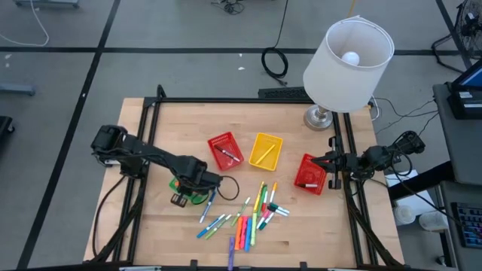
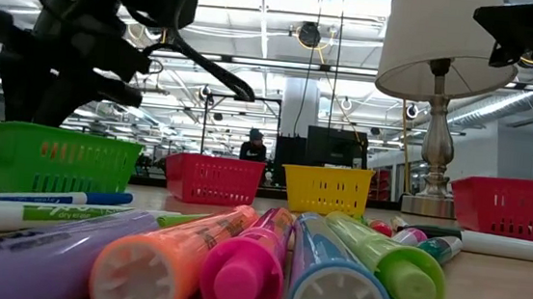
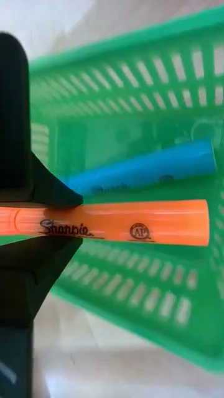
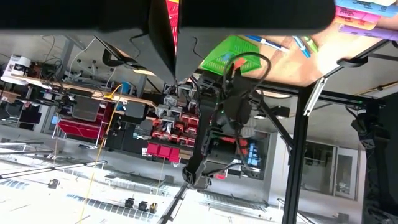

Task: Pick & Place Markers
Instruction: Put the left orange highlighter into the green bin, then put the right green marker into the left red bin

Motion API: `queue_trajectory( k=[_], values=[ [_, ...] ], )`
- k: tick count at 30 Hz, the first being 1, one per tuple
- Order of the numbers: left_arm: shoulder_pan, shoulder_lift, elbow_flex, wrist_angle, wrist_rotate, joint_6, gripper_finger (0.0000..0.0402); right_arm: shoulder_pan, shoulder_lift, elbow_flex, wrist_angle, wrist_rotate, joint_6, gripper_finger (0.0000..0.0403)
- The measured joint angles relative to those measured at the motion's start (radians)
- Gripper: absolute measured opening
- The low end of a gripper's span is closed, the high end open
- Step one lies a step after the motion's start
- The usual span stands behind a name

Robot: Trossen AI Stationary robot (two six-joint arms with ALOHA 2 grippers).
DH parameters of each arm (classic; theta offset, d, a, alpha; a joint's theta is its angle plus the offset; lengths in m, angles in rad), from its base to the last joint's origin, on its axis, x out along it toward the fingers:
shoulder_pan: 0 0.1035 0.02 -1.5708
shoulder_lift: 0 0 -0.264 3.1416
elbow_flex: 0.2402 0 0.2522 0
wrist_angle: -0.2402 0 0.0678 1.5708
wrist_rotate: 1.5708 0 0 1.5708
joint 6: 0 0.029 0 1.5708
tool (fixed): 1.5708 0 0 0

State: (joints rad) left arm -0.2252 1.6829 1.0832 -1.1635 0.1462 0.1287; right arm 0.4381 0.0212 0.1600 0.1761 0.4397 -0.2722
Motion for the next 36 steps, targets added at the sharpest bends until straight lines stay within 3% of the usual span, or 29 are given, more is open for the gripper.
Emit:
queue_trajectory(
  k=[3, 9, 17, 22, 27, 31, 36],
  values=[
    [0.019, 0.000, 0.000, 0.014, 0.042, -0.065, 0.0054, 0.000, 0.000, 0.000, 0.000, 0.000, 0.000, 0.0000],
    [0.022, 0.000, 0.000, 0.018, 0.028, -0.076, 0.0063, 0.000, 0.000, 0.000, 0.000, 0.000, 0.004, 0.0000],
    [0.022, 0.000, 0.000, -0.008, -0.046, -0.110, 0.0220, 0.000, 0.000, 0.000, 0.000, 0.000, 0.017, 0.0000],
    [0.001, -0.046, 0.010, -0.087, -0.173, -0.122, 0.0256, 0.000, 0.000, 0.000, 0.000, 0.000, 0.018, 0.0000],
    [-0.025, -0.221, 0.059, -0.078, -0.231, -0.166, 0.0227, 0.000, 0.000, 0.000, -0.001, 0.000, 0.024, 0.0000],
    [-0.040, -0.450, 0.007, 0.169, -0.185, -0.170, 0.0177, 0.000, 0.002, 0.000, 0.000, 0.000, 0.024, 0.0000],
    [-0.040, -0.734, -0.196, 0.515, -0.142, -0.179, 0.0097, 0.000, 0.018, 0.000, -0.001, 0.000, 0.024, 0.0000]
  ],
)
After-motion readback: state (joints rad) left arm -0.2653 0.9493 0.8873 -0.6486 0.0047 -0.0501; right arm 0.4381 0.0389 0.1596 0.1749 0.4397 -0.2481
